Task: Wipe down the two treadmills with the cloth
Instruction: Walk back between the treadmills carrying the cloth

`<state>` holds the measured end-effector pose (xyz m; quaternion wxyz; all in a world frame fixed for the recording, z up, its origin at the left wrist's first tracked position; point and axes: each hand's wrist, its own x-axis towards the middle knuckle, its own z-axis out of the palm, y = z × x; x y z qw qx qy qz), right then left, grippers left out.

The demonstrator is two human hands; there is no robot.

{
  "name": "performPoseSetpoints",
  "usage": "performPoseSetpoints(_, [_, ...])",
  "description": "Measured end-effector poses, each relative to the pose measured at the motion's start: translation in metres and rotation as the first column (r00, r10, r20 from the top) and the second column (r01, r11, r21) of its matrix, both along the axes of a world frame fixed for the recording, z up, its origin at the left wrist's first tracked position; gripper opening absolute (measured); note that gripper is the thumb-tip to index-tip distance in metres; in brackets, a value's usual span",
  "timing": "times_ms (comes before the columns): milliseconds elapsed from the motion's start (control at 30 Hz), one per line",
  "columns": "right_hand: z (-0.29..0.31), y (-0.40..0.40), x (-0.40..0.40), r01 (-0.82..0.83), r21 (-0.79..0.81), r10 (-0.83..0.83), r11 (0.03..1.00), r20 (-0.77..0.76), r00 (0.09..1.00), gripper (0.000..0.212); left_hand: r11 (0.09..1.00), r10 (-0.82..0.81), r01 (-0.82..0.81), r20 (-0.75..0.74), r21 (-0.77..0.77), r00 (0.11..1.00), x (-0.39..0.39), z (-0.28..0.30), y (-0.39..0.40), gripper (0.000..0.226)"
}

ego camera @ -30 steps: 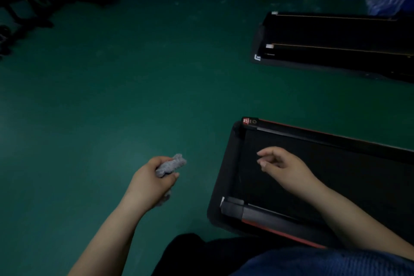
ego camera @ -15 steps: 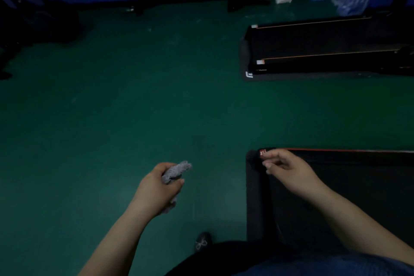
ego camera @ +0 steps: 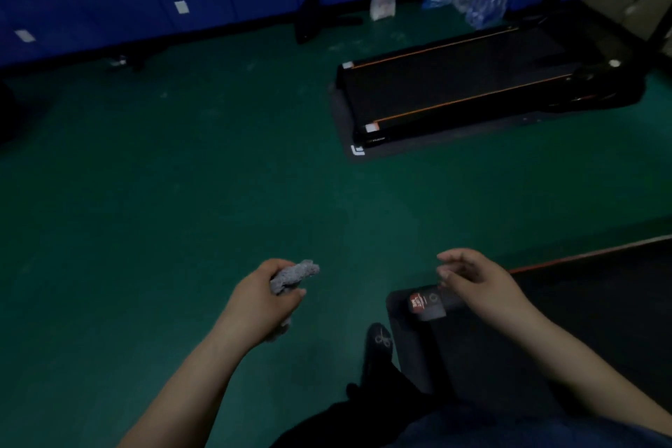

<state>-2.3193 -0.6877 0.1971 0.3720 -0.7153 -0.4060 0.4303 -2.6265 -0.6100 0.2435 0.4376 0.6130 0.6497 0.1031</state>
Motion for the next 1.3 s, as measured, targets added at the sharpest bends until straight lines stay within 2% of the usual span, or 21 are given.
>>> performPoseSetpoints(233, [0.019, 0.121, 0.07, 0.067, 0.023, -0.068, 0.997, 0.045, 0.997, 0.023, 0.993, -0.112, 0.113, -0.037, 0.035, 0.993, 0.078, 0.015, 0.144, 0.024])
performPoseSetpoints(433, [0.03, 0.194, 0.119, 0.147, 0.034, -0.15, 0.989, 0.083, 0.985, 0.021, 0.981, -0.186, 0.185, 0.021, 0.049, 0.982, 0.142, 0.022, 0.249, 0.023])
performPoseSetpoints(700, [0.007, 0.285, 0.18, 0.388, -0.017, -0.384, 0.921, 0.112, 0.916, 0.024, 0.914, -0.406, 0.406, -0.02, -0.002, 0.914, 0.231, -0.008, 0.401, 0.023])
performPoseSetpoints(867, [0.01, 0.33, 0.221, 0.582, -0.027, -0.576, 0.813, 0.114, 0.81, 0.024, 0.784, -0.617, 0.619, -0.057, 0.038, 0.785, 0.319, -0.006, 0.489, 0.026])
performPoseSetpoints(1000, [0.02, 0.345, 0.256, 0.692, -0.028, -0.684, 0.722, 0.126, 0.719, 0.023, 0.646, -0.759, 0.761, -0.058, 0.052, 0.649, 0.4, 0.0, 0.539, 0.025])
performPoseSetpoints(1300, [0.018, 0.334, 0.363, 0.838, -0.037, -0.83, 0.544, 0.125, 0.544, 0.021, 0.412, -0.908, 0.907, -0.035, 0.086, 0.416, 0.585, -0.008, 0.57, 0.023])
